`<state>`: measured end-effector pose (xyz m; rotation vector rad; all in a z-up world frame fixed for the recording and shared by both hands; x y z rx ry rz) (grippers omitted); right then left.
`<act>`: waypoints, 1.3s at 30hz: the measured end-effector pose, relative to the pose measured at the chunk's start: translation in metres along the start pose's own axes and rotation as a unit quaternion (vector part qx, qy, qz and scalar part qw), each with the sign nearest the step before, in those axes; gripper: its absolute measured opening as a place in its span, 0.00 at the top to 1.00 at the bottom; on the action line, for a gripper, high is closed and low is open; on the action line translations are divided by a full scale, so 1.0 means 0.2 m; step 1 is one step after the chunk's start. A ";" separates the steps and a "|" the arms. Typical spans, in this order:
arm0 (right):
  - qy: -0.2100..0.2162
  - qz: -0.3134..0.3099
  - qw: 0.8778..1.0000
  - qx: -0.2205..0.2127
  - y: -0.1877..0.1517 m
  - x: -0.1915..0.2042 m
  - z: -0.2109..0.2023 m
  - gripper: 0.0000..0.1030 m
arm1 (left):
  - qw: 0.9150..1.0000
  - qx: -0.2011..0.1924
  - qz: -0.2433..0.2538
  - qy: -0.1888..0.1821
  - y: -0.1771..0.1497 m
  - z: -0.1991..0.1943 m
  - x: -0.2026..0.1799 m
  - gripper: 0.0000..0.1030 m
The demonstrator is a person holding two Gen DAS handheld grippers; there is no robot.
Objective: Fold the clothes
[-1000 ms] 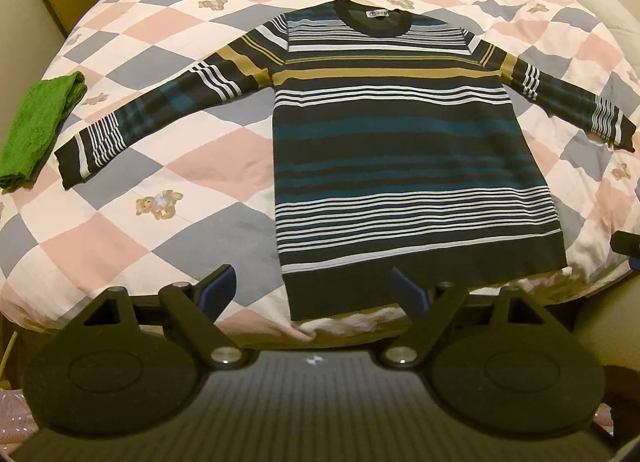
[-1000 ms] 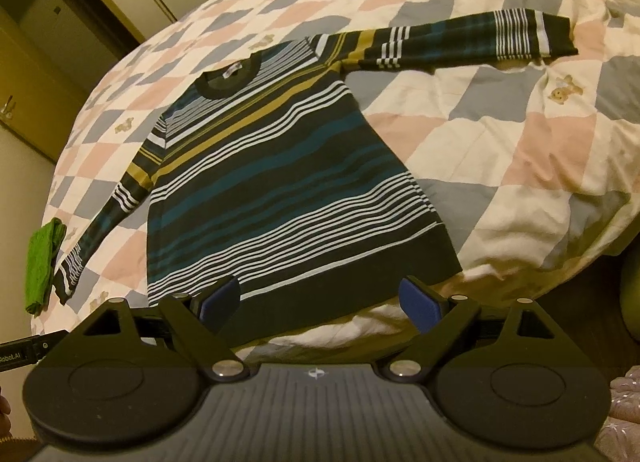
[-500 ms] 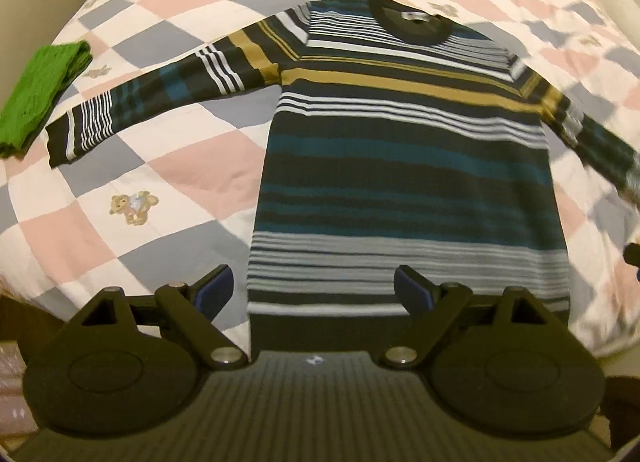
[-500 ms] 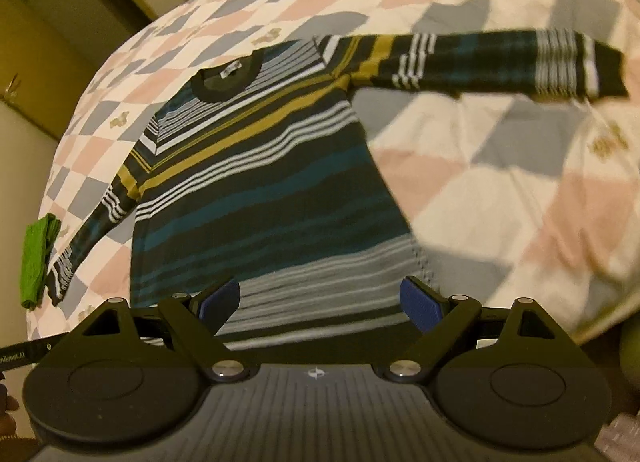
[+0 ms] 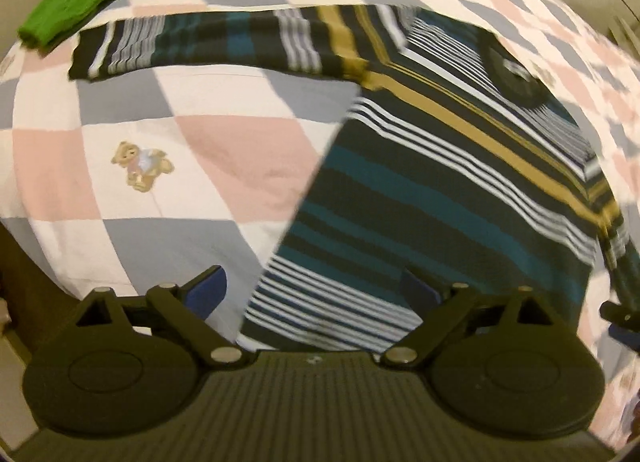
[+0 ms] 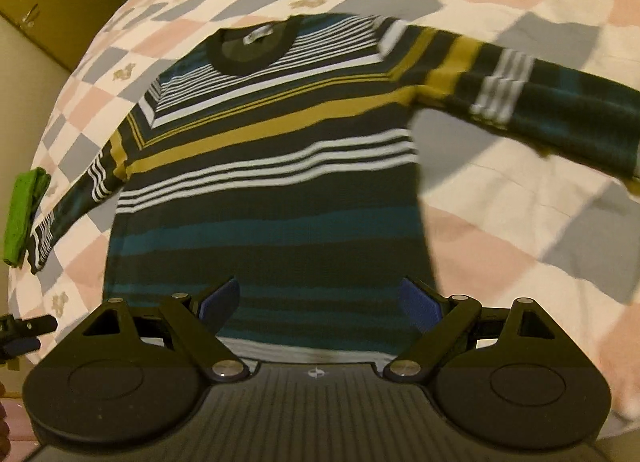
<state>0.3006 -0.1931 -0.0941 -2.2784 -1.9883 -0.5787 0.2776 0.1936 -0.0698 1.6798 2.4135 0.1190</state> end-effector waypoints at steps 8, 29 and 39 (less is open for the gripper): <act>0.025 0.016 1.000 0.008 0.19 0.30 0.29 0.12 | 0.993 0.003 -0.106 -0.051 0.33 0.20 0.40 0.10; 0.071 0.083 0.993 0.038 0.48 0.88 0.85 0.16 | 0.897 -0.101 -0.413 -0.121 0.90 0.60 1.46 0.12; 0.062 0.109 0.992 0.026 0.48 0.75 0.82 0.16 | 0.881 -0.143 -0.432 -0.126 1.01 0.56 1.45 0.94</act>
Point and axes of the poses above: each gripper's, at about its wrist camera, not at the fingertips, and z roughly the way its jaws point, x to its left, y to its top, the point moved 6 cm from there along z, roughly the way its jaws point, and after that the axes turned 6 degrees about x, right-handed, at the moved point
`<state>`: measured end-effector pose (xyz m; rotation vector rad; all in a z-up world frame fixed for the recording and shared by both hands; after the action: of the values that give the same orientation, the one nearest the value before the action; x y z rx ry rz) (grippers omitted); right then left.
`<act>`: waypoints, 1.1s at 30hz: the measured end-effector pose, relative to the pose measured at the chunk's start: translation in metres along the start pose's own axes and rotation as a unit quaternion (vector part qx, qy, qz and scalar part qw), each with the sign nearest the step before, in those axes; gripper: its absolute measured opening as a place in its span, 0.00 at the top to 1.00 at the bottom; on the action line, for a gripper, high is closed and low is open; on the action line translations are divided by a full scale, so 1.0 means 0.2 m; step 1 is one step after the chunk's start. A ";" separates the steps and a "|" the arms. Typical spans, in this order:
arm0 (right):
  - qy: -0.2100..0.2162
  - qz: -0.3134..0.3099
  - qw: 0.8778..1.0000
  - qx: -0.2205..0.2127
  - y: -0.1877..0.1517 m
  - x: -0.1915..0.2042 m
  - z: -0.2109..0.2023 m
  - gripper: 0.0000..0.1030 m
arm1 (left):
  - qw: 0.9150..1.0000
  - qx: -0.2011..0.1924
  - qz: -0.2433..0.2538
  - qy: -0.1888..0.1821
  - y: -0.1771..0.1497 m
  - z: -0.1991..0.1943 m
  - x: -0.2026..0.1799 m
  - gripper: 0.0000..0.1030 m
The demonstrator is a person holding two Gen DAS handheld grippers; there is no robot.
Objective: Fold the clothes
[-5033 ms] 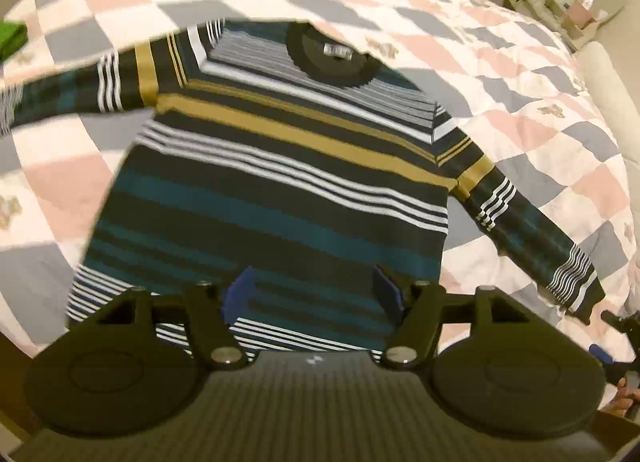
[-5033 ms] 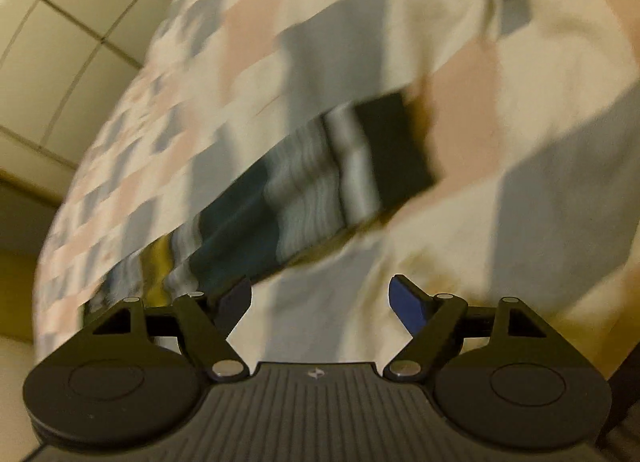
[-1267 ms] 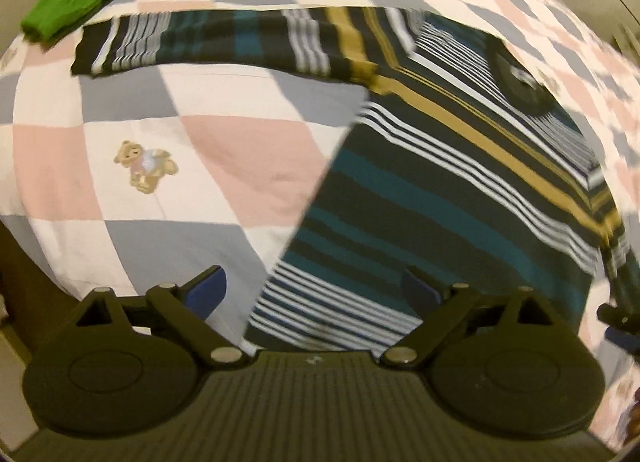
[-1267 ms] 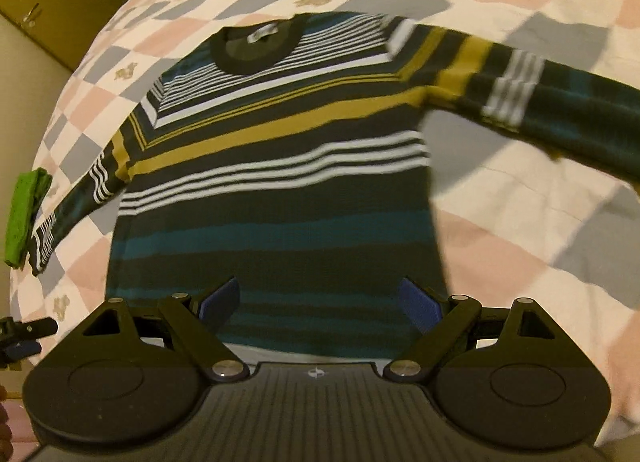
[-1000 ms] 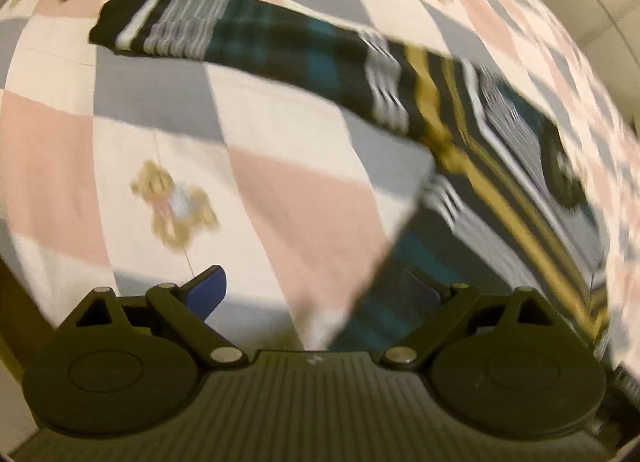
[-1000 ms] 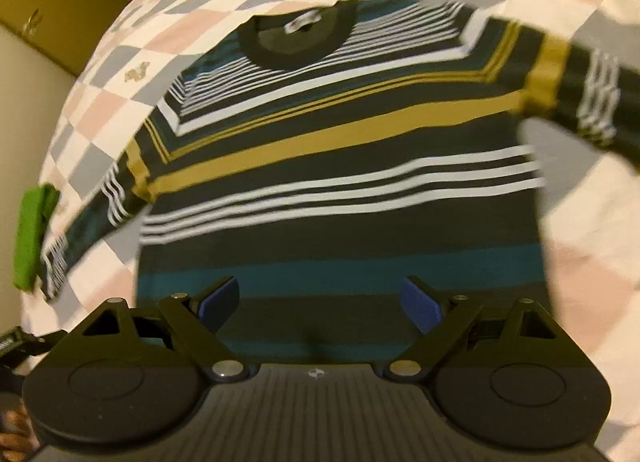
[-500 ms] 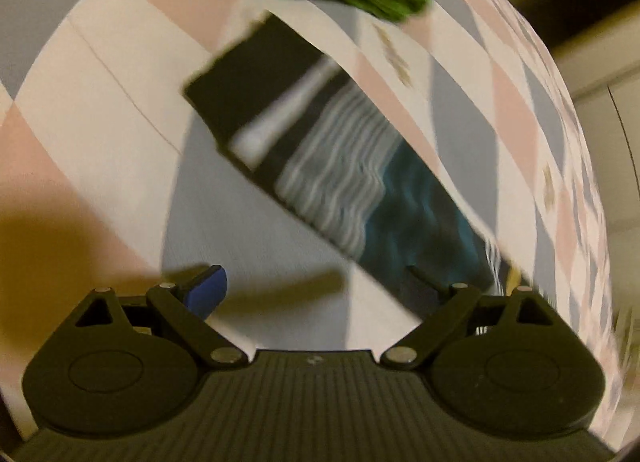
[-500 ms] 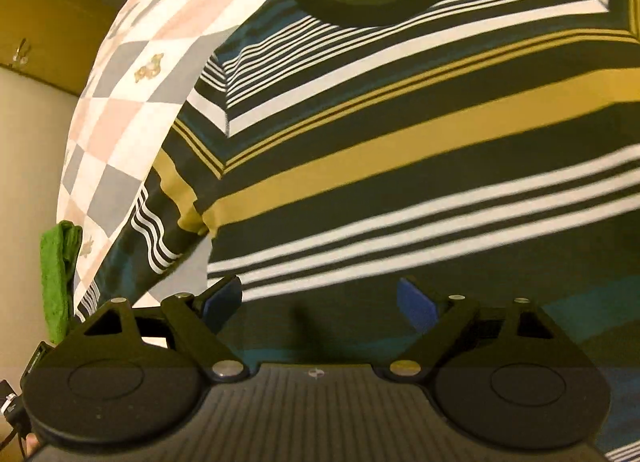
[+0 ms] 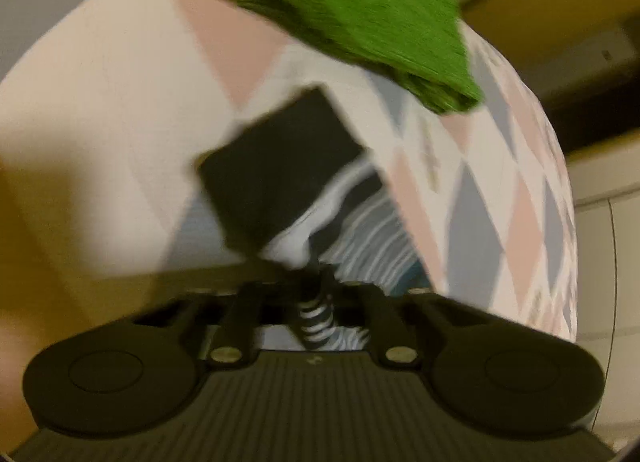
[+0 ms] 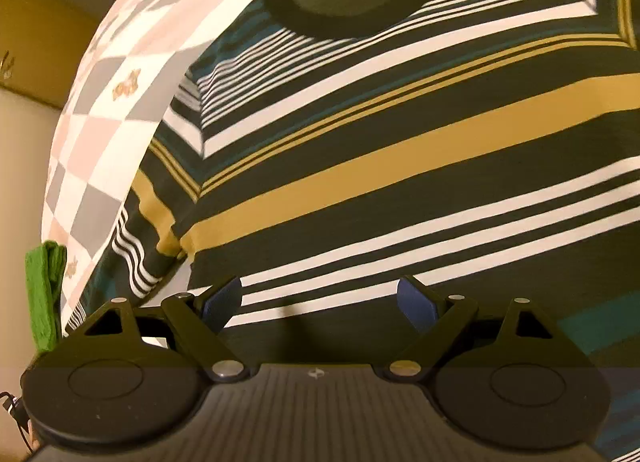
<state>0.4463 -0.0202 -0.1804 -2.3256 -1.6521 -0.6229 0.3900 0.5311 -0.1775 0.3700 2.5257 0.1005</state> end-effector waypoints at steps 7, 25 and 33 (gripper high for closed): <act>0.011 0.036 0.999 -0.038 0.06 -0.22 -0.19 0.16 | 0.952 -0.012 0.287 -0.108 -0.52 -0.28 -0.83 0.95; 0.061 0.093 0.991 -0.072 0.18 -0.87 -0.58 0.22 | 0.782 0.265 0.559 -0.078 -2.30 -0.04 -0.85 0.68; 0.157 0.083 0.983 -0.038 0.27 -0.77 -0.35 0.51 | 0.831 0.211 0.514 -0.024 -1.98 0.05 -0.85 0.68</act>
<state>0.4401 -0.1979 -0.1852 -2.2442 -1.3021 -0.9728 0.4348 0.1033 -0.1545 1.8406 1.9876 -0.0651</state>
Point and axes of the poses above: each gripper's, at about its wrist camera, not at the fingertips, and z roughly the way its jaws point, x to its left, y to its top, the point moved 6 cm from there along z, roughly the way its jaws point, and after that the axes turned 6 degrees about x, right-handed, at the moved point
